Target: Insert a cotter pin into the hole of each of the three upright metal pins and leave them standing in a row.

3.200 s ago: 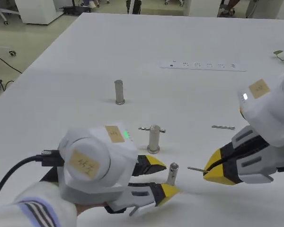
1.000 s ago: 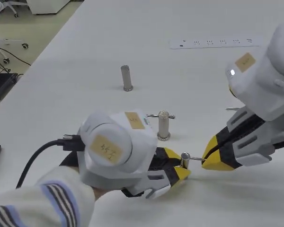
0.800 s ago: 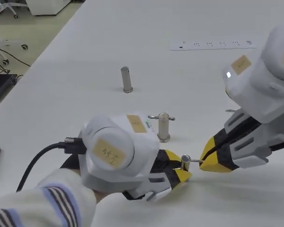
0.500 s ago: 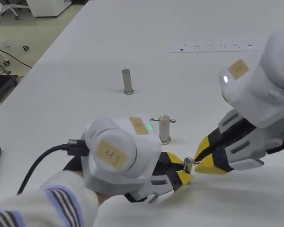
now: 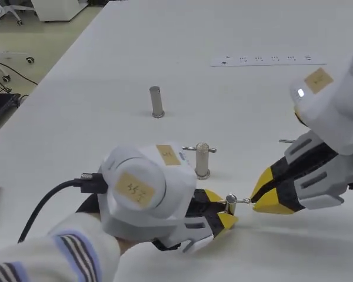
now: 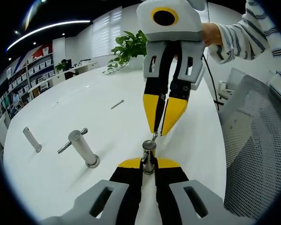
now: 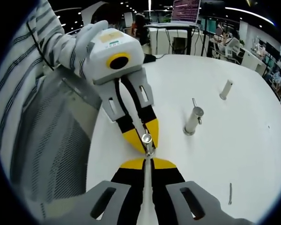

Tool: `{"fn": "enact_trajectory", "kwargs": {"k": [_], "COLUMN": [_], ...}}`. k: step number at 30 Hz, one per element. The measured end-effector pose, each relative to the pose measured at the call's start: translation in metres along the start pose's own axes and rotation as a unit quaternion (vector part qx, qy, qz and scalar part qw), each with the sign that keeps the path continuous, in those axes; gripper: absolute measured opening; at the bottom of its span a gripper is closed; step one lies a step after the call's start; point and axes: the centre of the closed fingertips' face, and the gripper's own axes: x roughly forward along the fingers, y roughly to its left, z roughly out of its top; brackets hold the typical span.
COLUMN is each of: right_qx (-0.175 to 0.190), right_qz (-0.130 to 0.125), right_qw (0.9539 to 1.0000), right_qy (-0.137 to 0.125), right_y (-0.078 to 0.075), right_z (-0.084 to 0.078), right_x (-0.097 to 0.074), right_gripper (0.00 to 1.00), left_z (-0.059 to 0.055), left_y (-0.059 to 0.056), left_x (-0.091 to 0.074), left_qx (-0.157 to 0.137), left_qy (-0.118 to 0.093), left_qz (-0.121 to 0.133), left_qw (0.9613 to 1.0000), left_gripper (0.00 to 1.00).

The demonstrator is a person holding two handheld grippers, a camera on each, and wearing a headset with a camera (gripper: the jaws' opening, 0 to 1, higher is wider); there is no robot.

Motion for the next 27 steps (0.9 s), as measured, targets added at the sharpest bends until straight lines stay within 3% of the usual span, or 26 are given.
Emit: {"fn": "enact_trajectory", "kwargs": {"k": [9,19,27], "right_qx": [0.01,0.016,0.021], "right_qz": [-0.002,-0.004,-0.006], "right_qw": [0.9999,0.9997,0.9995], "right_qy": [-0.013,-0.016,-0.022], "right_y": [0.001,0.002,0.004], "right_z": [0.008,0.012,0.011], "right_x": [0.002,0.005,0.005], "right_gripper": [0.03,0.03,0.05], "left_z": [0.0,-0.001,-0.001], "left_y": [-0.001,-0.001,-0.002], "left_x": [0.0,-0.001,0.0], "left_qx": [0.001,-0.019,-0.008], "left_qy": [-0.003,-0.018,-0.021], "left_qz": [0.001,-0.006,-0.007], "left_qw": [1.0,0.9996,0.9997], "left_gripper": [0.07,0.08,0.07]}}
